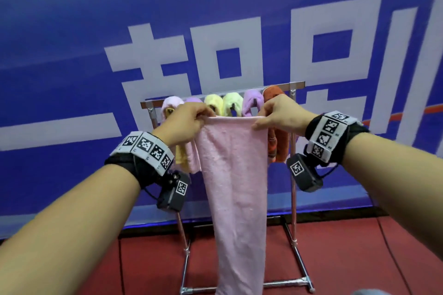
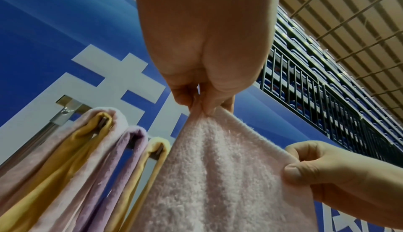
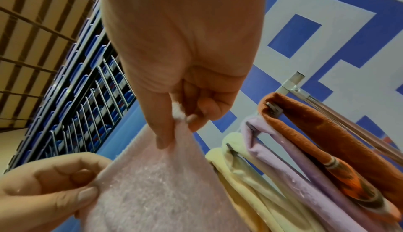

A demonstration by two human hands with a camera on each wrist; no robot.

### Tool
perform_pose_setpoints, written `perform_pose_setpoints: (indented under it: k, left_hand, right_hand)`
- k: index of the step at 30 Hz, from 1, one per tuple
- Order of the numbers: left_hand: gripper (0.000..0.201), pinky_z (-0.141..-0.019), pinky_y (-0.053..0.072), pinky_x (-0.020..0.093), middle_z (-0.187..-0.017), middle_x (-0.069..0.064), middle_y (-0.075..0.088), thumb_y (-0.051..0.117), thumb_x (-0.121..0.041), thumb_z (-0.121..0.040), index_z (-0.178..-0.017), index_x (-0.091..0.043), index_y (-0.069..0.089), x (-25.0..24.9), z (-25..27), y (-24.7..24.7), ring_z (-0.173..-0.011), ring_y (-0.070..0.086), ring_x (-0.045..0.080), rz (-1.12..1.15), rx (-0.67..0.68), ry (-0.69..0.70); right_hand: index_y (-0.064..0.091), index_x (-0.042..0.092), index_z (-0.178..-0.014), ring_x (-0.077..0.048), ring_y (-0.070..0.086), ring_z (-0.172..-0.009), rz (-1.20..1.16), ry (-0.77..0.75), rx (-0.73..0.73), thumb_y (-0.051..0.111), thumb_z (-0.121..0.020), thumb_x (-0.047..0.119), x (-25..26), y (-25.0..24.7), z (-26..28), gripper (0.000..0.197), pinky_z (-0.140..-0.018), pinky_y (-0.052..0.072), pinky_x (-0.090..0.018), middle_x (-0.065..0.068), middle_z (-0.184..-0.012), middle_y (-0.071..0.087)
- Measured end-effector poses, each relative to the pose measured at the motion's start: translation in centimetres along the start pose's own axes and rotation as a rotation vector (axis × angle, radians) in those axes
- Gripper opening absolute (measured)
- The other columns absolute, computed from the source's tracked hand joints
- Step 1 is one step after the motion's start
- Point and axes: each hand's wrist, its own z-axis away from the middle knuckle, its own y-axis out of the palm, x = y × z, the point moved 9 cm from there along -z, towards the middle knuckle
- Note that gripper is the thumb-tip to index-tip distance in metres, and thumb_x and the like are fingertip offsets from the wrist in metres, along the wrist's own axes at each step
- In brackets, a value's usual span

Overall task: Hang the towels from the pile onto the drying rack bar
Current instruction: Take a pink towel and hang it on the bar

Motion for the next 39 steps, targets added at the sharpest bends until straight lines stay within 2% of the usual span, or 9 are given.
perform_pose_setpoints:
  k: [3,7,10,13,17,21,24,29,39]
  left_hand:
    - [0.033,-0.096,0.048,0.026,-0.107,-0.009,0.069,0.052,0.005,-0.09,-0.103,-0.018,0.072,0.3,-1.3,-1.5,-0.104,0.062,0.009,0.045,-0.013,0.019]
    - [0.028,-0.094,0.049,0.026,-0.107,-0.006,0.07,0.055,0.001,-0.092,-0.107,-0.016,0.071,0.4,-2.7,-2.1,-0.103,0.063,0.01,0.035,0.018,0.048]
    - [0.029,-0.083,0.049,0.024,-0.099,-0.01,0.067,0.055,0.001,-0.092,-0.098,-0.024,0.068,1.1,-3.6,-2.4,-0.094,0.061,0.009,0.019,0.01,0.047]
    - [0.038,-0.071,0.041,0.022,-0.088,-0.016,0.06,0.051,0.006,-0.088,-0.081,-0.03,0.061,1.8,-4.0,-2.3,-0.081,0.053,0.005,-0.033,0.002,0.047]
    - [0.047,-0.083,0.042,0.025,-0.093,-0.014,0.062,0.046,0.015,-0.081,-0.076,-0.026,0.068,2.4,-4.1,-1.2,-0.094,0.055,0.007,-0.041,0.067,0.049]
    - [0.058,-0.098,0.047,0.032,-0.11,-0.011,0.066,0.043,0.015,-0.08,-0.084,-0.035,0.072,3.2,-4.6,-0.9,-0.11,0.057,0.013,-0.038,0.054,0.041]
    - [0.059,-0.101,0.047,0.036,-0.112,-0.009,0.066,0.038,0.017,-0.078,-0.089,-0.028,0.075,3.2,-4.9,-0.7,-0.112,0.057,0.014,-0.013,0.044,0.041]
    - [0.059,-0.1,0.047,0.029,-0.113,-0.007,0.065,0.036,0.018,-0.08,-0.097,-0.02,0.077,2.9,-5.3,-0.7,-0.112,0.056,0.013,-0.009,0.028,0.049]
    - [0.052,-0.097,0.046,0.025,-0.113,-0.009,0.063,0.039,0.013,-0.089,-0.093,-0.023,0.077,3.8,-5.7,-0.6,-0.111,0.055,0.011,-0.004,-0.008,0.028]
  right_hand:
    - [0.063,0.019,-0.06,-0.006,0.047,-0.055,0.001,-0.064,0.013,0.082,-0.07,0.011,1.5,-0.6,-1.6,0.023,-0.057,0.04,-0.026,0.005,-0.059,0.055]
    - [0.066,0.021,-0.111,-0.009,0.051,-0.066,0.048,-0.121,0.043,0.073,-0.075,0.003,2.4,-0.5,-3.9,0.041,-0.059,0.043,-0.019,-0.002,-0.077,0.059]
    - [0.063,0.023,-0.125,-0.009,0.056,-0.073,0.154,-0.142,0.152,0.072,-0.079,0.006,2.6,0.6,-5.2,0.05,-0.06,0.042,-0.01,0.001,-0.085,0.061]
    - [0.072,0.018,-0.103,-0.008,0.06,-0.075,0.24,-0.138,0.237,0.076,-0.079,0.009,2.6,1.5,-6.1,0.026,-0.061,0.043,-0.008,0.007,-0.083,0.066]
    - [0.069,0.019,-0.076,-0.002,0.049,-0.057,0.253,-0.147,0.218,0.08,-0.078,0.012,2.4,2.0,-7.0,0.013,-0.051,0.037,-0.009,0.013,-0.062,0.056]
    - [0.071,0.016,-0.085,0.0,0.051,-0.059,0.219,-0.154,0.166,0.079,-0.081,0.025,2.3,1.9,-7.5,0.013,-0.053,0.038,-0.008,0.01,-0.068,0.06]
    - [0.07,0.013,-0.077,0.002,0.048,-0.052,0.235,-0.175,0.129,0.081,-0.079,0.035,2.4,2.0,-7.6,0.024,-0.049,0.036,-0.011,0.012,-0.059,0.056]
    - [0.065,0.008,-0.069,0.0,0.042,-0.048,0.235,-0.195,0.085,0.073,-0.087,0.03,2.4,1.9,-8.1,0.029,-0.046,0.032,-0.013,0.009,-0.055,0.046]
    - [0.075,0.013,-0.087,0.006,0.052,-0.057,0.154,-0.169,0.152,0.069,-0.089,0.02,2.0,2.2,-8.8,0.009,-0.054,0.04,-0.009,0.006,-0.072,0.065]
